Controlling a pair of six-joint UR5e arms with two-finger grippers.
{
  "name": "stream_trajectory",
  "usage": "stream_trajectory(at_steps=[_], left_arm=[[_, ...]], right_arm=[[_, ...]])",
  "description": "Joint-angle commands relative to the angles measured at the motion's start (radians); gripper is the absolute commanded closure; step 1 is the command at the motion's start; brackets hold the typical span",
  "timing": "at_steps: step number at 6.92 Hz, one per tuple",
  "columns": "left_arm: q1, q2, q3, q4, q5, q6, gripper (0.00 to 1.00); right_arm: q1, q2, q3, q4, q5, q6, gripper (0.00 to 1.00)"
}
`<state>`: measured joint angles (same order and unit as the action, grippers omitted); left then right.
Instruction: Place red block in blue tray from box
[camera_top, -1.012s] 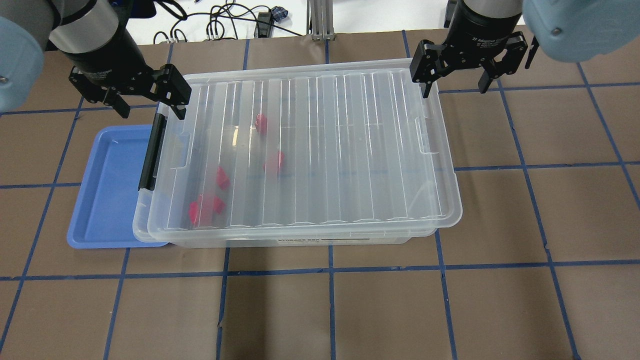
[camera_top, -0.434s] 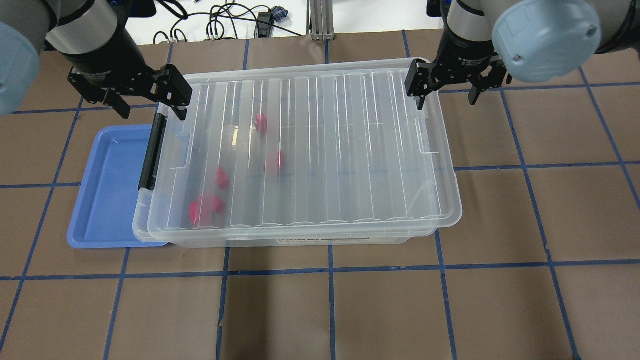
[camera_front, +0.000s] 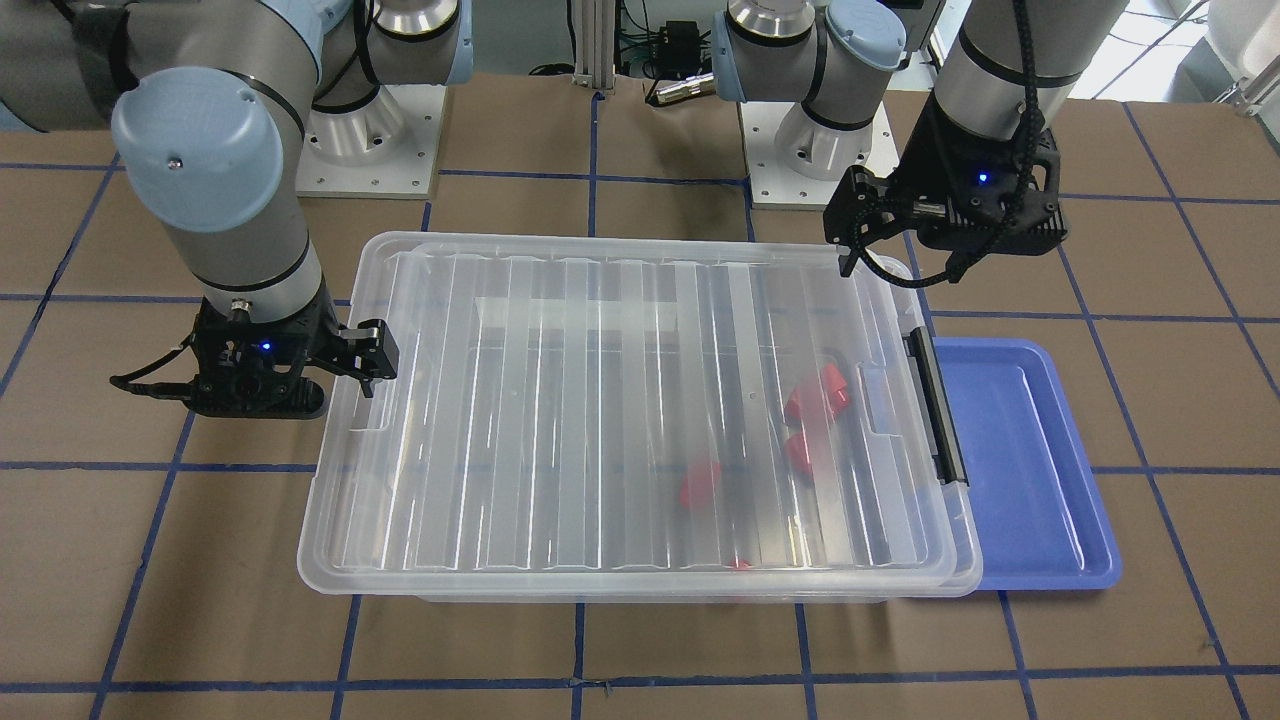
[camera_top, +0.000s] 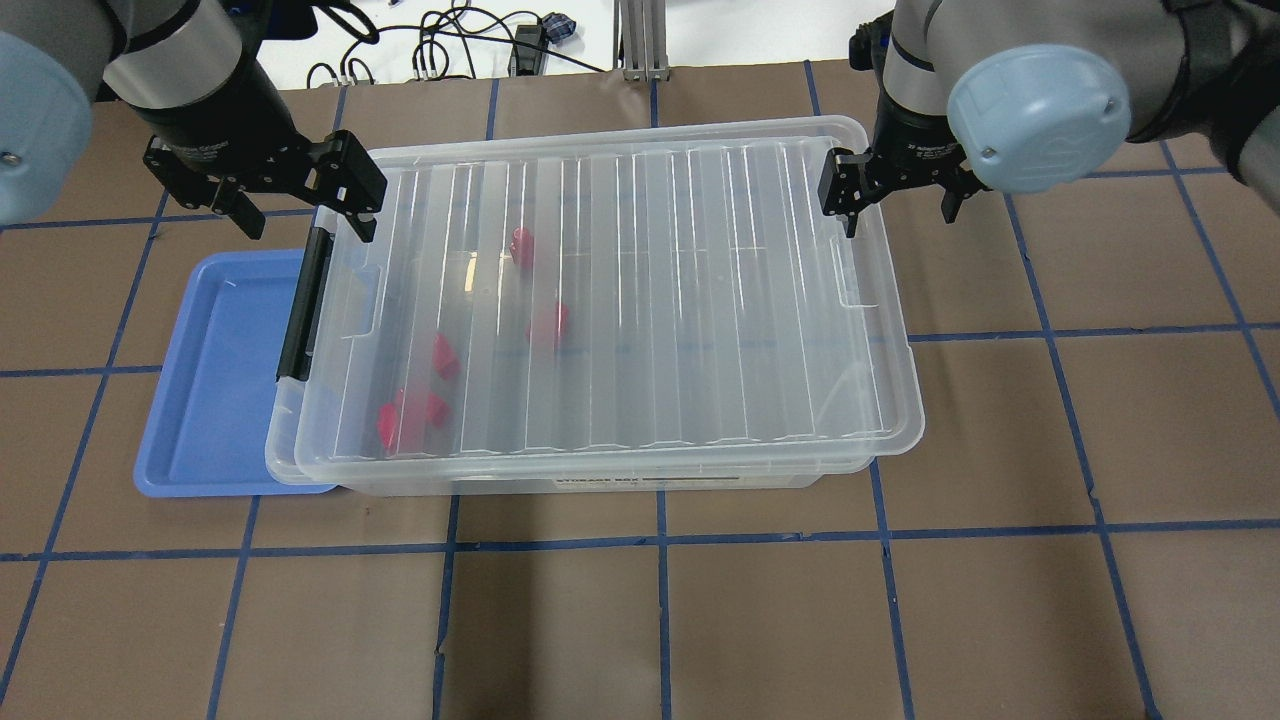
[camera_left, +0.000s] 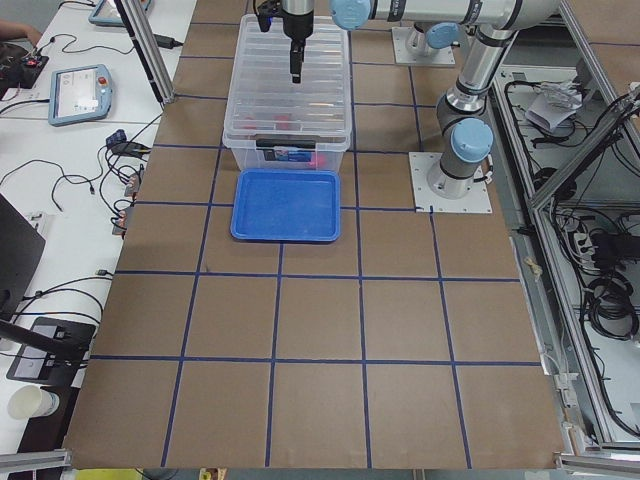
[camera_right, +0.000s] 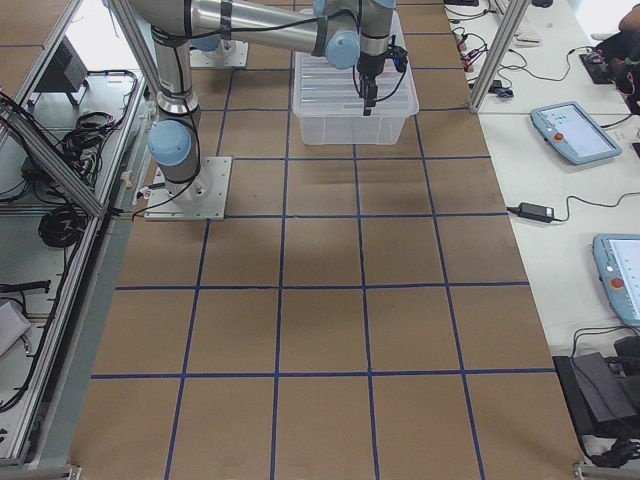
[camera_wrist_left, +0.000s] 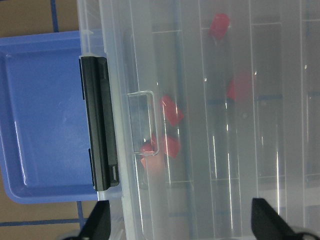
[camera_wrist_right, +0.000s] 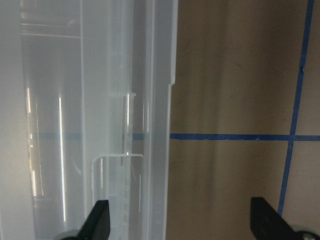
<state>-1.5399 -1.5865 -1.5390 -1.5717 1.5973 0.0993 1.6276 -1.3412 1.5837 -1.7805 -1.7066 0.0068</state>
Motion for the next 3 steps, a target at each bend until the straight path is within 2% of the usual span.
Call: stream_trajectory(at_steps=[1, 3], left_arm=[[-0.008, 0.006, -0.004, -0.002, 0.001, 0.0, 0.0], [-0.028, 0.026, -0.006, -0.016, 0.0, 0.0, 0.0]], right_arm=[[0.0, 0.008, 0.018, -0.003, -0.01, -0.011, 0.0], [0.0, 0.008, 0.038, -0.005, -0.045, -0.024, 0.0]])
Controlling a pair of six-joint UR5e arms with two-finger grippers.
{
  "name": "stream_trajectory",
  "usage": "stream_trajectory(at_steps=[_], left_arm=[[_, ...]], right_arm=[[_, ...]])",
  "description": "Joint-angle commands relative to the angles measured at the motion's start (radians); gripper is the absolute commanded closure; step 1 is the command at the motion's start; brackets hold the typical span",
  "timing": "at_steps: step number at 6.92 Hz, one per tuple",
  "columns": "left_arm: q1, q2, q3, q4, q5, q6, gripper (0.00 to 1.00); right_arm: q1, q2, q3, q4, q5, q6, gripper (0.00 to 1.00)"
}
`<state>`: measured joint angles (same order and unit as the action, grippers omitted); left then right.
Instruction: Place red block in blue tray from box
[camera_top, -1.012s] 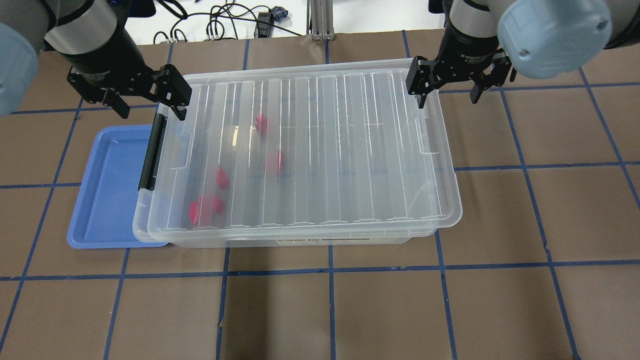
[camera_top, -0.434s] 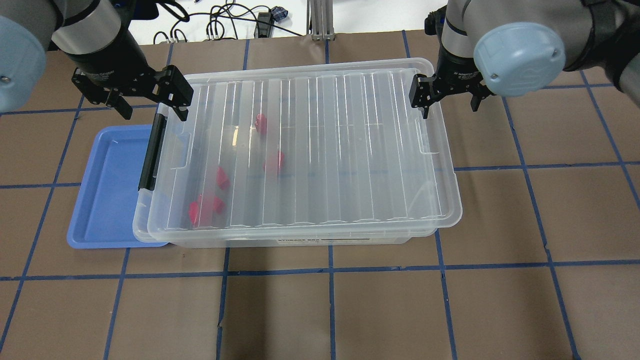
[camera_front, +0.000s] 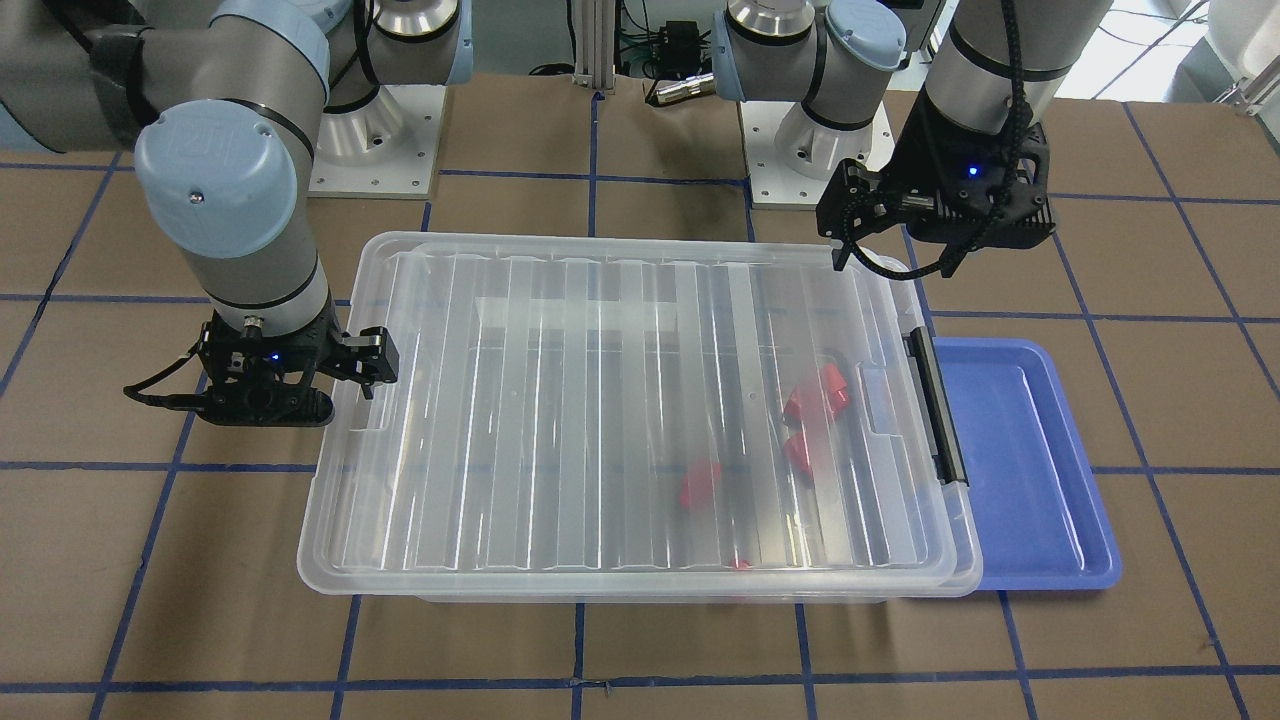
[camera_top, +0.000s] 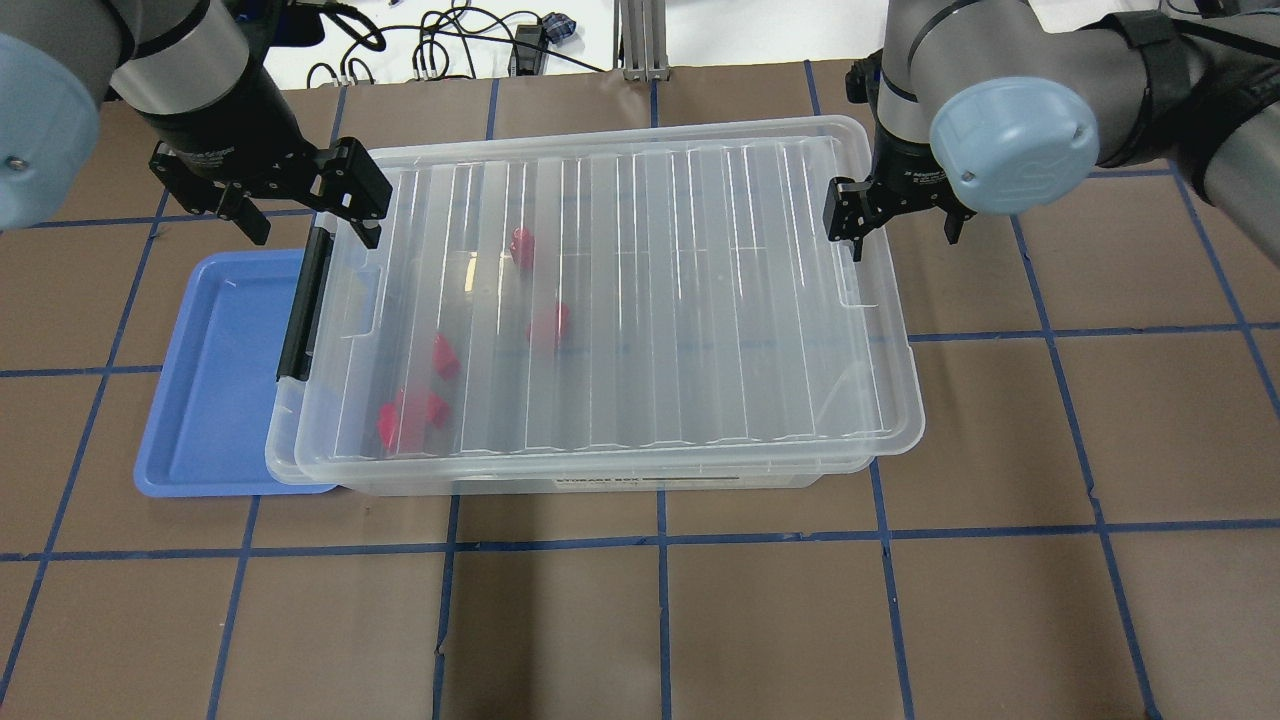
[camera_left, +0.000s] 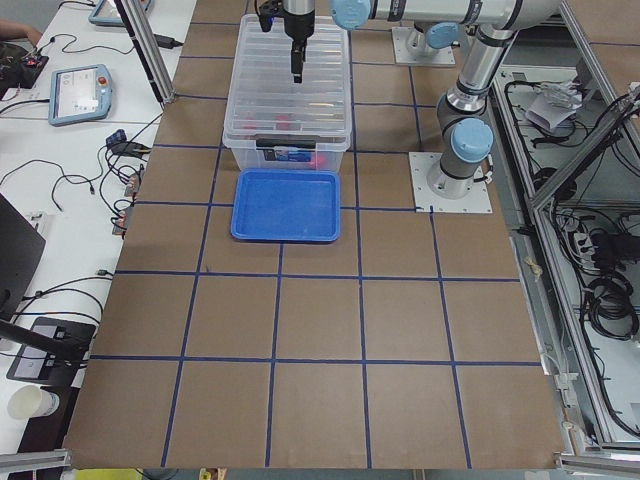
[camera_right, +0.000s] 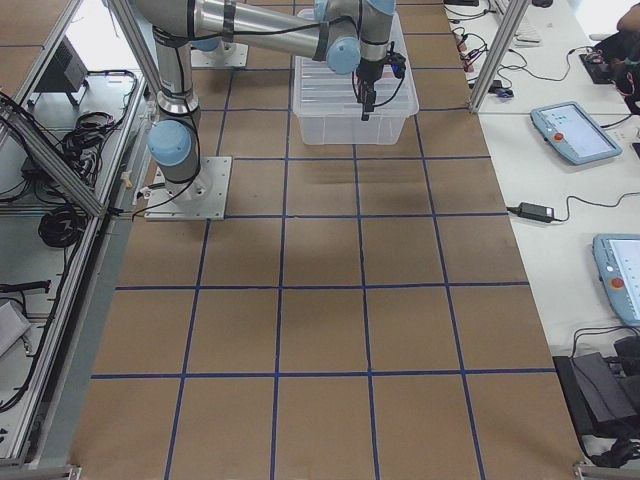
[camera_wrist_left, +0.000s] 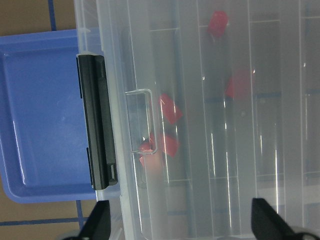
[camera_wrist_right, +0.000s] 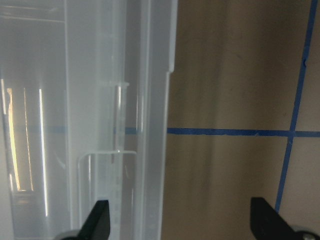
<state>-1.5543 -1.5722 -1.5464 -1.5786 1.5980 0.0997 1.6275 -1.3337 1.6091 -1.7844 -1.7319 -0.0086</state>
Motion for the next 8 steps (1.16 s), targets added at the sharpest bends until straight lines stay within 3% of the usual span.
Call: stream_trajectory(at_steps=[1, 4, 8], left_arm=[[-0.042, 0.014, 0.005, -0.011, -0.001, 0.002, 0.0], [-0.081, -0.014, -0.008, -0.014, 0.0, 0.011, 0.0], [-0.075, -0.019, 0.011, -0.015, 0.0, 0.011, 0.0]], right_arm=[[0.0, 0.001, 0.02, -0.001, -0.026, -0.028, 0.0], [-0.014, 0.001, 0.022, -0.009, -0.089, -0.027, 0.0], [-0.1, -0.001, 0.022, -0.009, -0.103, -0.053, 0.0]])
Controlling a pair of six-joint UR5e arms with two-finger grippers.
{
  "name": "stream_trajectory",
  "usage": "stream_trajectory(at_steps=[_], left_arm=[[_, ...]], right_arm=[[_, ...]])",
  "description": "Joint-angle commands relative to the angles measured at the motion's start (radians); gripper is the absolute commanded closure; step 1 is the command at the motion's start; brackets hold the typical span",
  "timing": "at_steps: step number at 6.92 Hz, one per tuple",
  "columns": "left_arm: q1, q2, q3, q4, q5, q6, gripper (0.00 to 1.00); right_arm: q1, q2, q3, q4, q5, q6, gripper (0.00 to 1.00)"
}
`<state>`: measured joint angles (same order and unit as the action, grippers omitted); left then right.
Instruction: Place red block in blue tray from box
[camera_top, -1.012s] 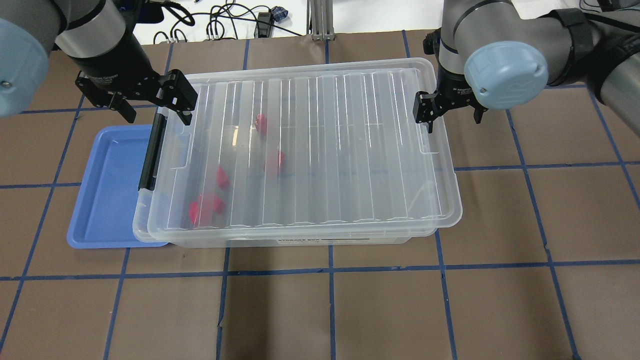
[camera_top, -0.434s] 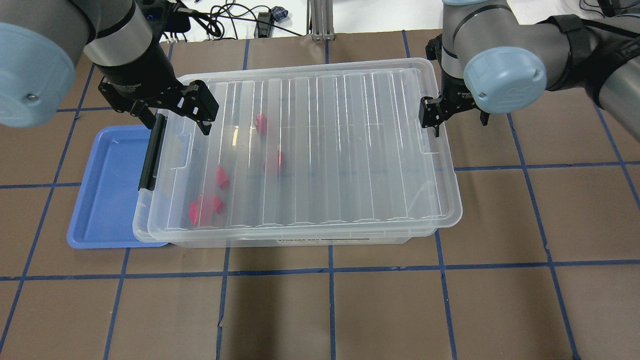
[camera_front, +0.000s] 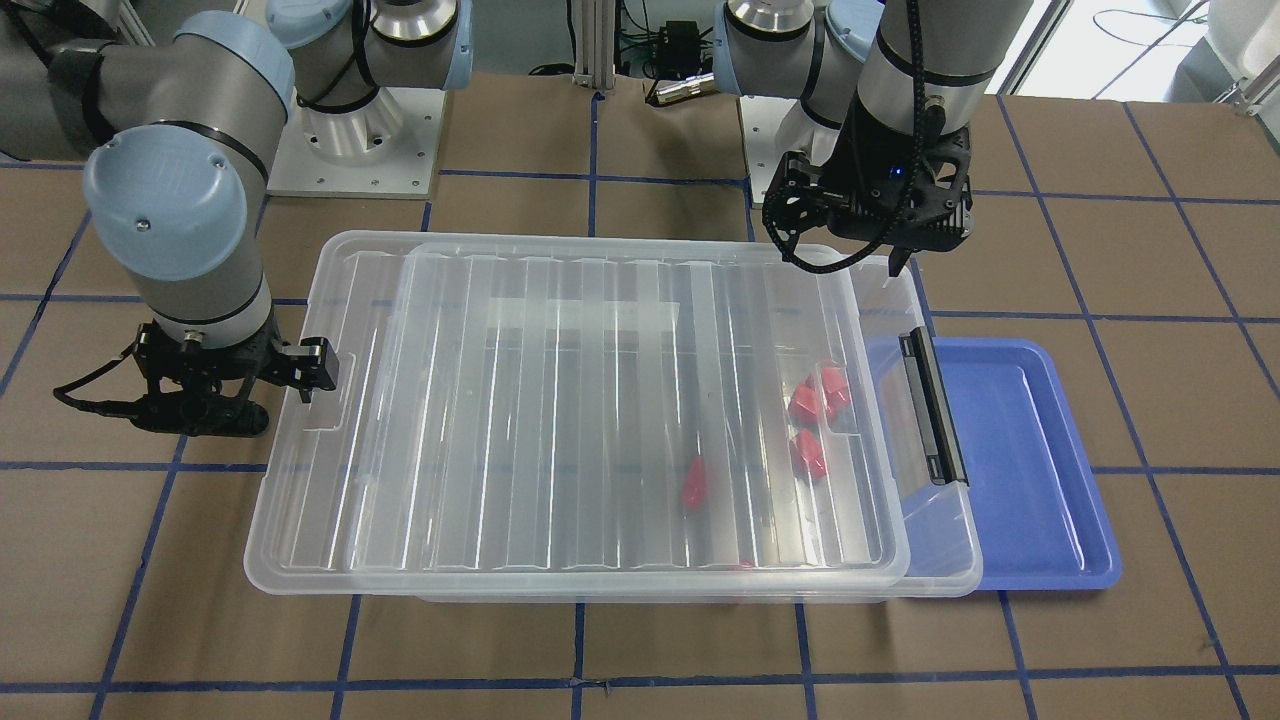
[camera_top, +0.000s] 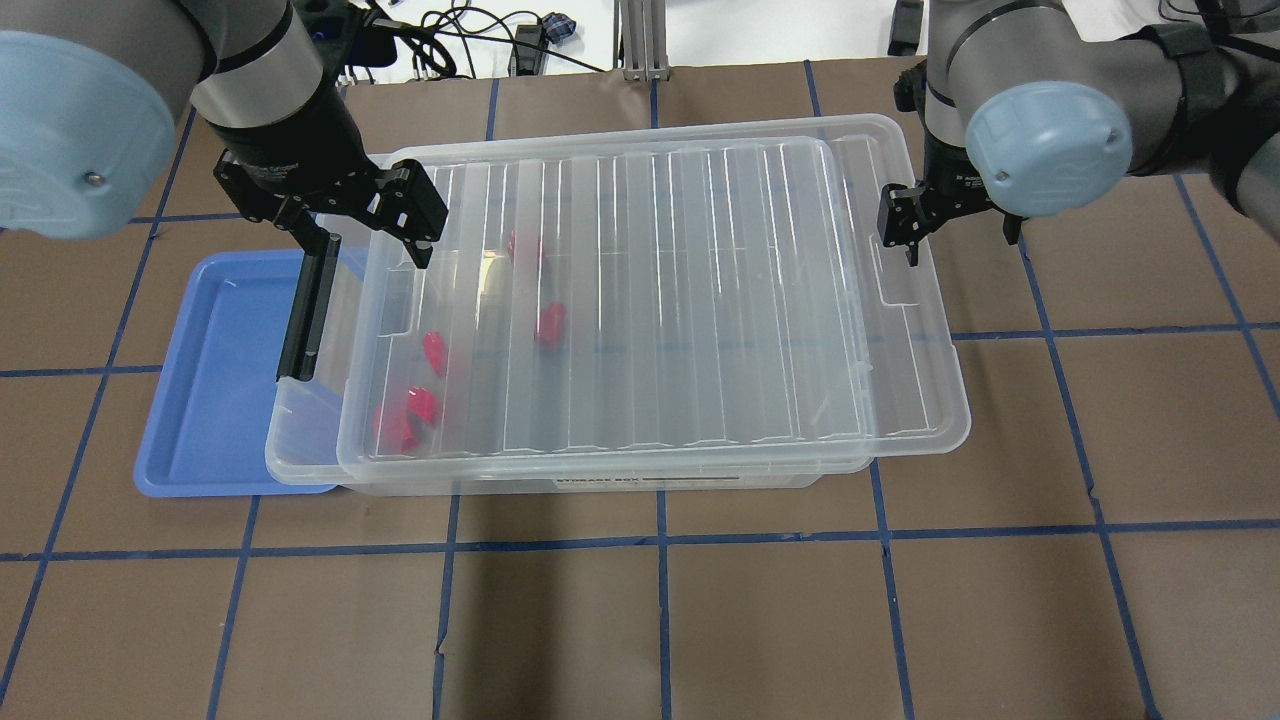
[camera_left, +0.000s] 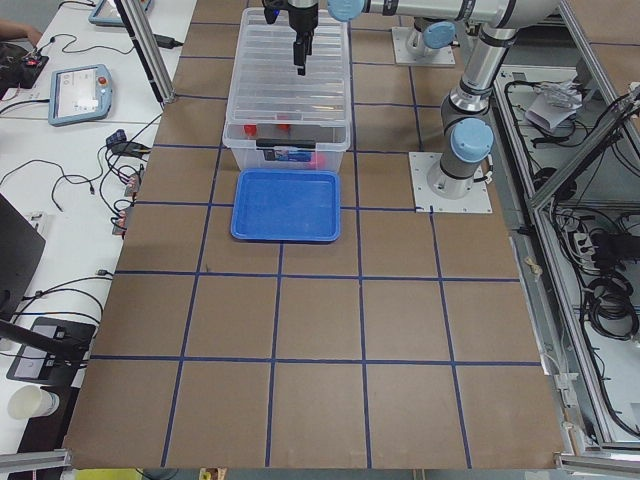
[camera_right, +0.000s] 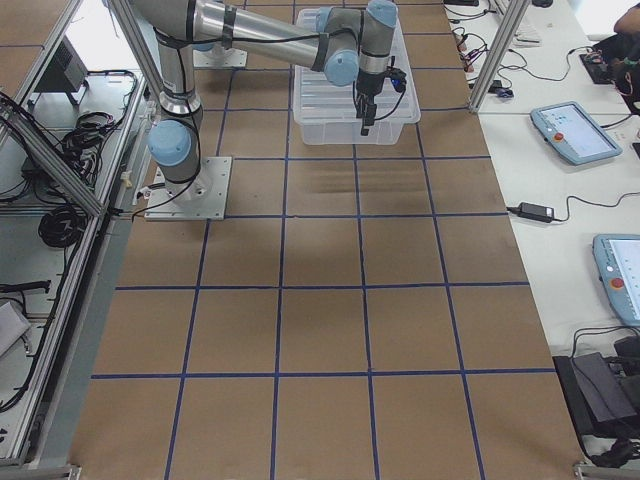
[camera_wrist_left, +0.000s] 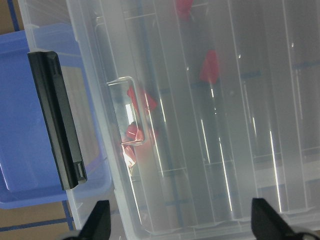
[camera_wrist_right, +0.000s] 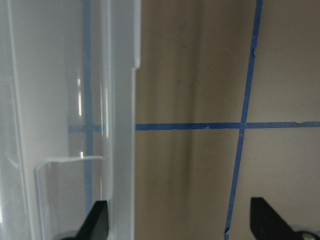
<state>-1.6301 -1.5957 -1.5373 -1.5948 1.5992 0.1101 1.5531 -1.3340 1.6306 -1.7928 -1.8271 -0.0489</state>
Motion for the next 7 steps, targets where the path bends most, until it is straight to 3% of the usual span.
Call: stream_trajectory(at_steps=[1, 4, 7], left_arm=[[0.001, 0.002, -0.001, 0.001, -0.002, -0.007, 0.0], [0.001, -0.054, -0.023, 0.077, -0.025, -0.195, 0.0], [0.002, -0.105, -0.029, 0.119, -0.024, -0.216, 0.0]], right_arm=[[-0.042, -0.004, -0.002, 0.0, -0.017, -0.015, 0.0], [-0.109, -0.005, -0.002, 0.001, -0.017, -0.052, 0.0], [-0.171, -0.007, -0.002, 0.001, -0.017, -0.083, 0.0]])
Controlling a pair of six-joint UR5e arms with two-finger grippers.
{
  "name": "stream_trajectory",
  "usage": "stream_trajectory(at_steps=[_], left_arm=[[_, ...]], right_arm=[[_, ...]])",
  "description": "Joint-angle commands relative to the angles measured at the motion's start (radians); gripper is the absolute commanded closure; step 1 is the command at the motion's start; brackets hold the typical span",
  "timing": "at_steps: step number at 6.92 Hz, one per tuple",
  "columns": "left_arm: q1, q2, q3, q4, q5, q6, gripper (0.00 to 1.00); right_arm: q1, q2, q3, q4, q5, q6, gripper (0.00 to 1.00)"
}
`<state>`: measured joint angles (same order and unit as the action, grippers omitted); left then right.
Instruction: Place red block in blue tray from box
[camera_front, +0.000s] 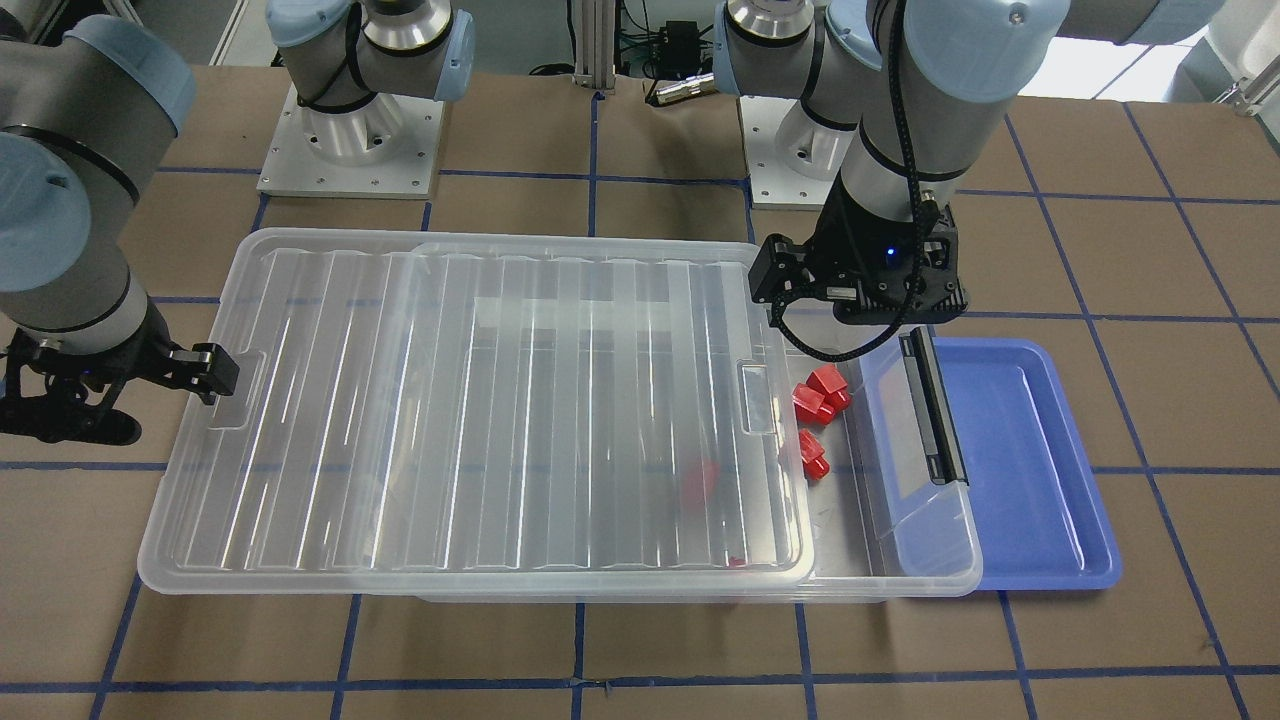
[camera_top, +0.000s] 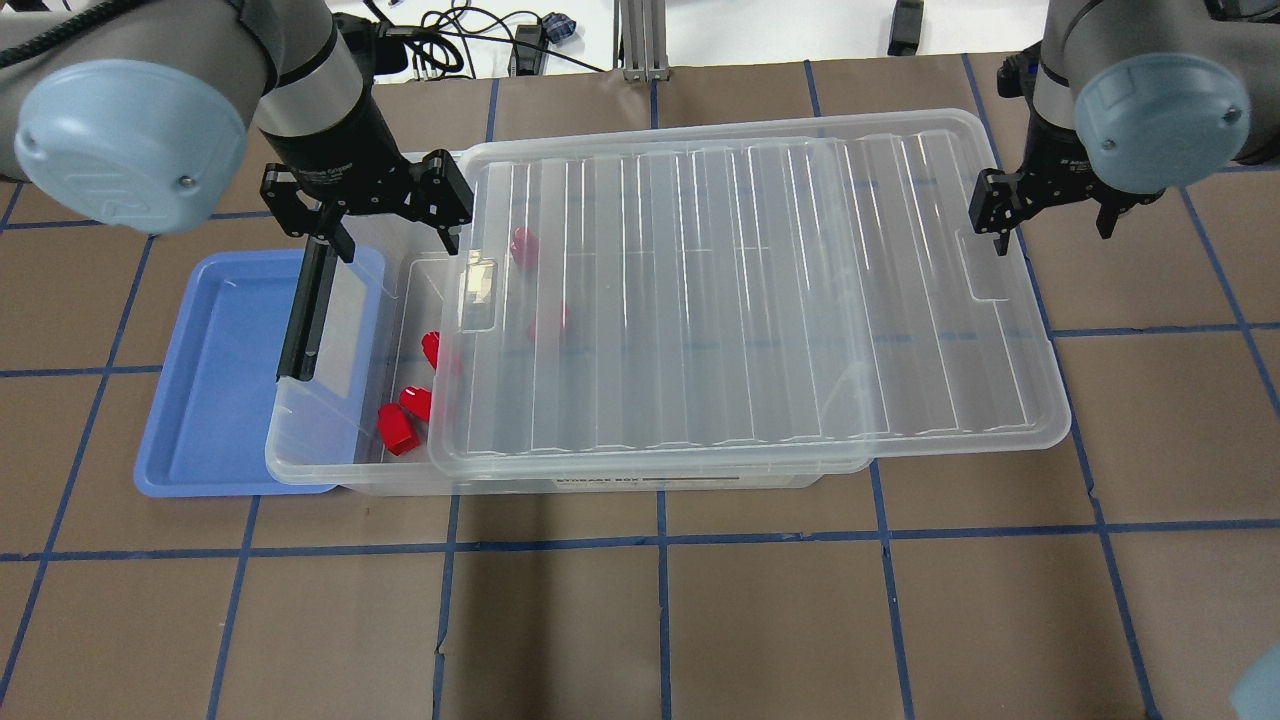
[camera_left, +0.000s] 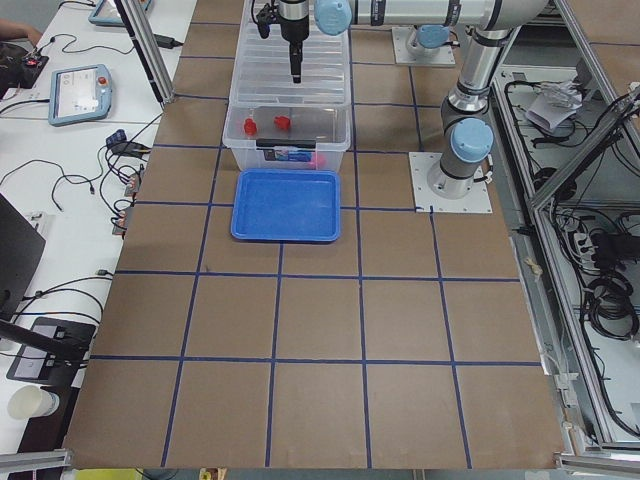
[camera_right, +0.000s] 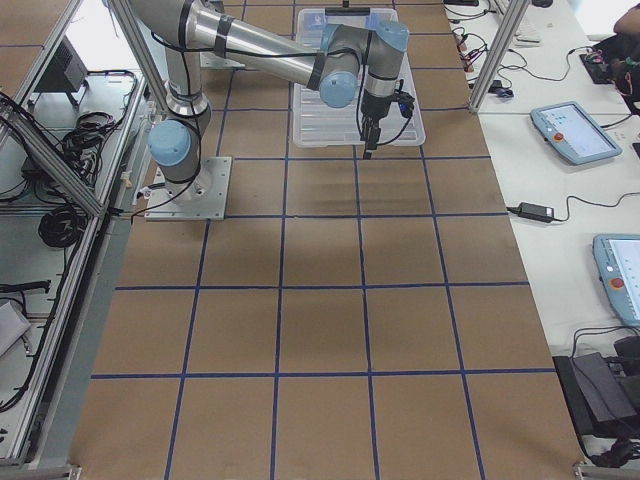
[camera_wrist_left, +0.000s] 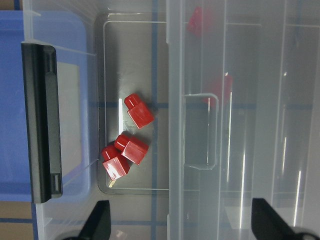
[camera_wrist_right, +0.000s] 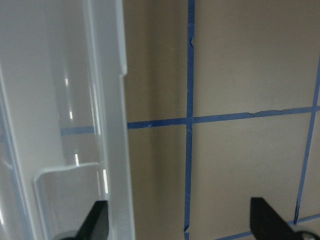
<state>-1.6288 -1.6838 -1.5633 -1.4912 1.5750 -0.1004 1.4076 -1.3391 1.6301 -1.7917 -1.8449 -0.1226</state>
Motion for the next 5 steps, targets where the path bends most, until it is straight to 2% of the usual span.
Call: stream_trajectory(at_steps=[1, 5], left_arm=[[0.003, -0.026, -0.012, 0.019, -0.001, -0.004, 0.0], [0.024, -0.059, -0.053, 0.101, -0.001, 0.002, 0.0]], right_arm=[[-0.033, 0.0, -0.001, 0.0, 0.001, -0.011, 0.0], [-0.075, -0.005, 0.001, 0.0, 0.003, -0.014, 0.0]])
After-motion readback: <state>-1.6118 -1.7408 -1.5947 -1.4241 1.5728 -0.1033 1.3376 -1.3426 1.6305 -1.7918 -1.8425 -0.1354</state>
